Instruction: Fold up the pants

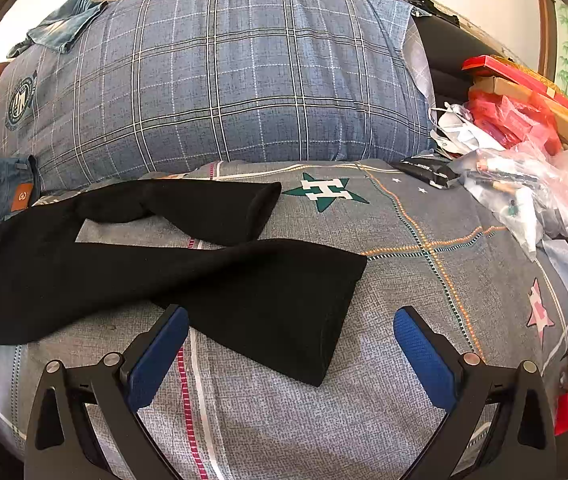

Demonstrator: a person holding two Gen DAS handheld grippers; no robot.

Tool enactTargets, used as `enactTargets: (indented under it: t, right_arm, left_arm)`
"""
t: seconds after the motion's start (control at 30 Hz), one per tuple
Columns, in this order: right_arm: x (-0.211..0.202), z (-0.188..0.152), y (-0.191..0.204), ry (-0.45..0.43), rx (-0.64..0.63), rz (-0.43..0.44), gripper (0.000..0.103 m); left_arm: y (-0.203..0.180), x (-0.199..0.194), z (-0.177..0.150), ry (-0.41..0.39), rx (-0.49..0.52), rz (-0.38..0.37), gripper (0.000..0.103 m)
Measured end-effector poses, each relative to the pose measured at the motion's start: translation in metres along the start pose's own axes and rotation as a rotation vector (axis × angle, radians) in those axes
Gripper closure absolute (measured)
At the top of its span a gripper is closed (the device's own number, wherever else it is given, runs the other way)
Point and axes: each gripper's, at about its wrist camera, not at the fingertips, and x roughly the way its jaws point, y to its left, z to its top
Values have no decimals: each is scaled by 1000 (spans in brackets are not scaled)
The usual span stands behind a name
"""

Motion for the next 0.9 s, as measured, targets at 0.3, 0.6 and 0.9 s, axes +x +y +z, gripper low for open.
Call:
enactTargets:
  t: [0.3,0.6,0.9]
  right_arm:
    - [1,0,1,4,-5,0,0]
    - [1,0,3,1,-8,-3,0]
    - [0,8,-11,39,72,67,0]
  left_arm:
    - [-1,-1,0,-1,1,-1,0]
    - [-1,0,1,0,-2,-3,0]
    - [7,2,10,74,-1,-22,0]
